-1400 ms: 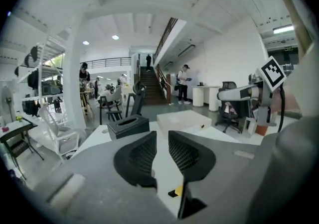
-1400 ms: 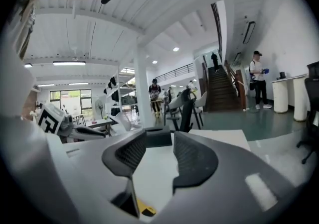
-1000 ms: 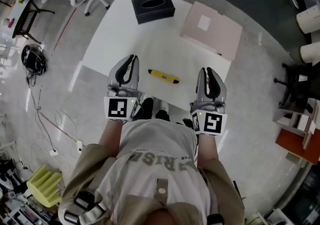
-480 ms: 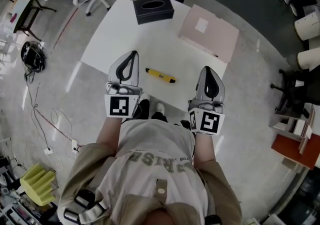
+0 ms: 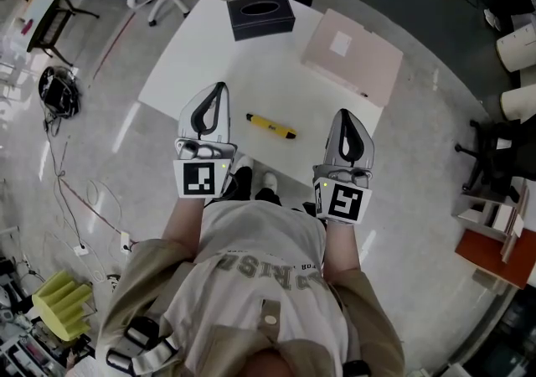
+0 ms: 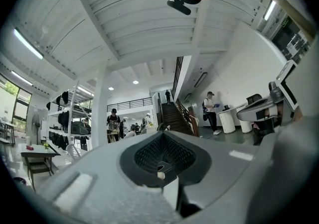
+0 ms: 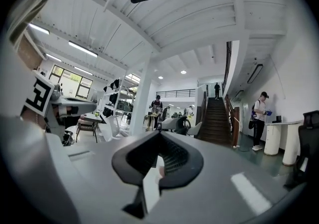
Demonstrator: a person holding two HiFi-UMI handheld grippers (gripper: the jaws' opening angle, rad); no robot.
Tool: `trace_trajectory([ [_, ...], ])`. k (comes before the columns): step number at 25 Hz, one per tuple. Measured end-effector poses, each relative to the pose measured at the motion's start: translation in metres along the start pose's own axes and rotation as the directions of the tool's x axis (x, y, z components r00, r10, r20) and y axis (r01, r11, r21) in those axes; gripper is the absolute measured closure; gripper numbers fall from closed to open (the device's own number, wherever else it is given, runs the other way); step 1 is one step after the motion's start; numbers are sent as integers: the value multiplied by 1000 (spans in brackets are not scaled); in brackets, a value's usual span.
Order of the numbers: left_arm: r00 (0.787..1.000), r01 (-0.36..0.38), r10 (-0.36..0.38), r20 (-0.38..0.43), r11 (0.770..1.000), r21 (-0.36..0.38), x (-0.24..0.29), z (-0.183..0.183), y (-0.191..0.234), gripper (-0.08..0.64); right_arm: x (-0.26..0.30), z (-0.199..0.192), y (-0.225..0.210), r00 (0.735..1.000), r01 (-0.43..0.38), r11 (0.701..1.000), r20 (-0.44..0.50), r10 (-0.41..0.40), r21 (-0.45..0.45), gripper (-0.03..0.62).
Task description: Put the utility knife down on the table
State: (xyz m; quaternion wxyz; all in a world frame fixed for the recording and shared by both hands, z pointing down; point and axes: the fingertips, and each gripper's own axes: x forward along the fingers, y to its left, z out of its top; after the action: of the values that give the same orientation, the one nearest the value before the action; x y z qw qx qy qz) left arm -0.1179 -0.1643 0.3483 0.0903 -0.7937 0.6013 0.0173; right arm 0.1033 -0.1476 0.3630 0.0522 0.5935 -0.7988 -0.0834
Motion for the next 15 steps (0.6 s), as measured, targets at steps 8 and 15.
trace_trajectory([
  [8,1000,-13,13,-17,1000,17,-4,-6,9,546,3,-3,6,1000,-17,1000,-10,17,-12,592],
  [15,1000,-11,11,-26,1000,14,0,-8,12,546,8,-2,7,1000,-21,1000,-12,20,-16,592],
])
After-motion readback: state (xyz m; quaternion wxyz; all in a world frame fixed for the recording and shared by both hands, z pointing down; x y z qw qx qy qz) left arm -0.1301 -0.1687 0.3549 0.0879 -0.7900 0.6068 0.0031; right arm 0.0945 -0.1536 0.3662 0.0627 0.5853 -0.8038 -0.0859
